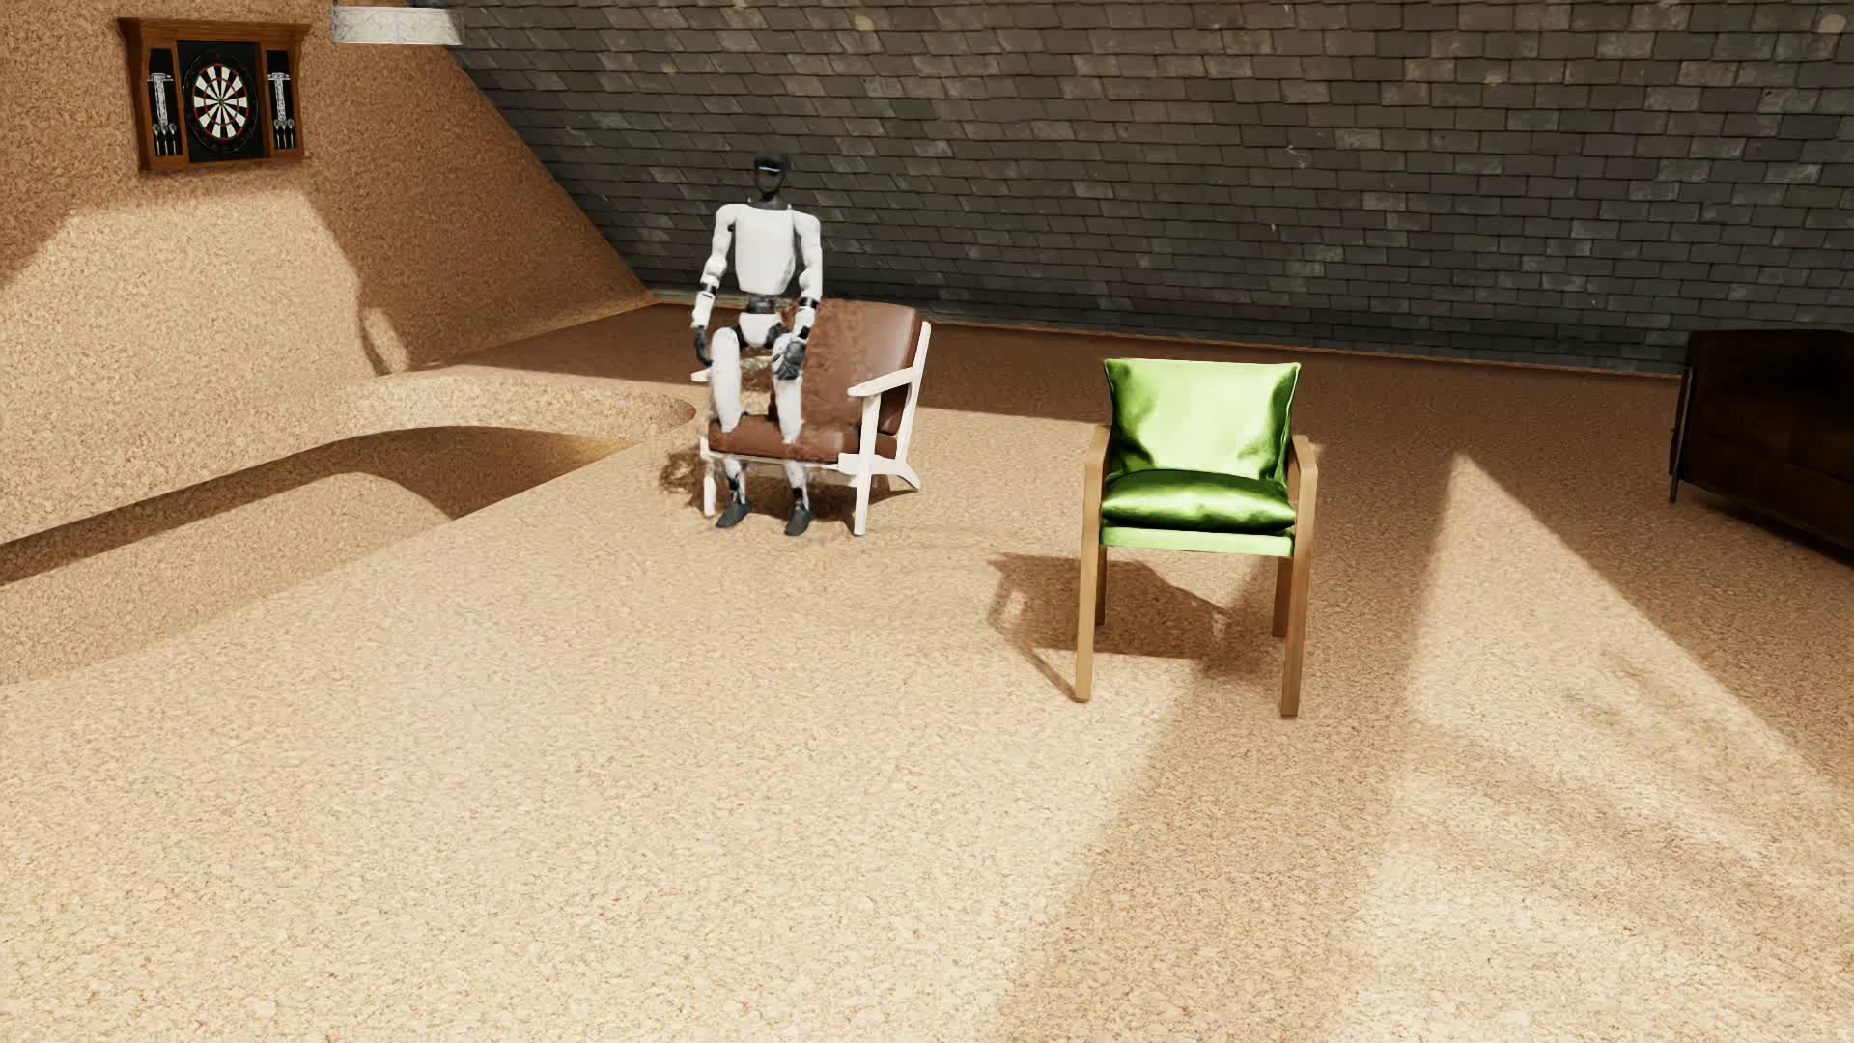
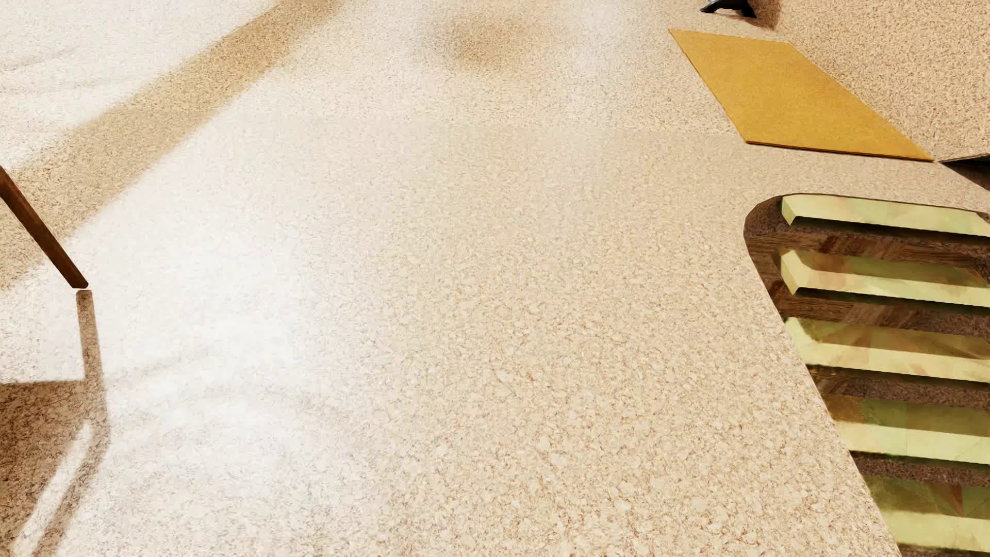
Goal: Sit down on the textiles chair
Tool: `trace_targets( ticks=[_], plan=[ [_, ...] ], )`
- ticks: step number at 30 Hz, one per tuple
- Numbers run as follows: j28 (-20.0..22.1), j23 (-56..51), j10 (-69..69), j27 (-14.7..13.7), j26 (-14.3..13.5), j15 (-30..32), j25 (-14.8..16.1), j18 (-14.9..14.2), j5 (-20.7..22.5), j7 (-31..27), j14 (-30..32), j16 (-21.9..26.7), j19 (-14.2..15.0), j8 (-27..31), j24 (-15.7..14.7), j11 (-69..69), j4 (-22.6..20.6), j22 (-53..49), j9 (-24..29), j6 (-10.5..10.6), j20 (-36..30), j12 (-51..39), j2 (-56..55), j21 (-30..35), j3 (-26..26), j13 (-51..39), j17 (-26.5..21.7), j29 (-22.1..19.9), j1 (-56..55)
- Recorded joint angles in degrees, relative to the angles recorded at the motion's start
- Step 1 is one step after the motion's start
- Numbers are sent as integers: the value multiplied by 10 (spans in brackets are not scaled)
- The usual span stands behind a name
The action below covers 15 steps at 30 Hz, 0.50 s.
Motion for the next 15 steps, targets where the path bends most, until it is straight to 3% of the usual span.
trace_targets(
  ticks=[1, 2, 3, 4, 6, 9, 11, 15],
  plan=[
    [4, -9, 0, -4, 13, 0, -15, 2, 1, -1, 1, 17, -2, -1, -14, 0, 0, -5, 2, -1, -7, -10, 0, 5, 2, -5, 0, -6, -1],
    [-5, -12, 2, 2, 19, -2, -7, -1, 0, 1, 1, 40, -1, -3, -8, 0, 1, -21, 2, -1, -15, -12, 2, 8, 2, -11, -16, -12, -1],
    [-22, -14, 2, -4, 5, -1, -4, -4, -1, 3, 1, 64, 2, -5, 13, 0, 3, -34, 1, 0, -22, -15, 0, 9, 2, -19, -35, 6, -2],
    [-31, -20, 2, -14, -7, -1, -22, -3, -1, 5, 1, 85, 2, -7, 33, 2, 3, -43, 0, 1, -22, -17, -1, 12, 2, -26, -54, 28, -2],
    [-26, -8, 0, -23, -7, -1, -41, -1, 0, 7, 0, 109, 1, -7, 40, 1, 1, -24, 1, 2, -13, -20, 4, 19, 1, -33, -80, 20, 5],
    [35, 75, 0, -20, 15, -2, -10, -5, 1, 12, -2, 112, 0, -8, 3, -1, 4, 44, -2, 0, 6, -22, 9, -8, 1, -39, -83, -68, 9],
    [56, 112, 0, -10, 21, -2, 17, -3, 2, 14, -4, 109, 0, -8, -2, 3, 3, 64, -4, 0, 14, -17, 6, -20, 1, -37, -79, -107, 12],
    [32, 81, 0, -23, 8, -1, -6, -3, 2, 14, -5, 98, 1, -8, 14, -3, 4, 34, -8, -1, 14, 2, 11, -14, 2, -15, -78, -73, 13]
  ],
)
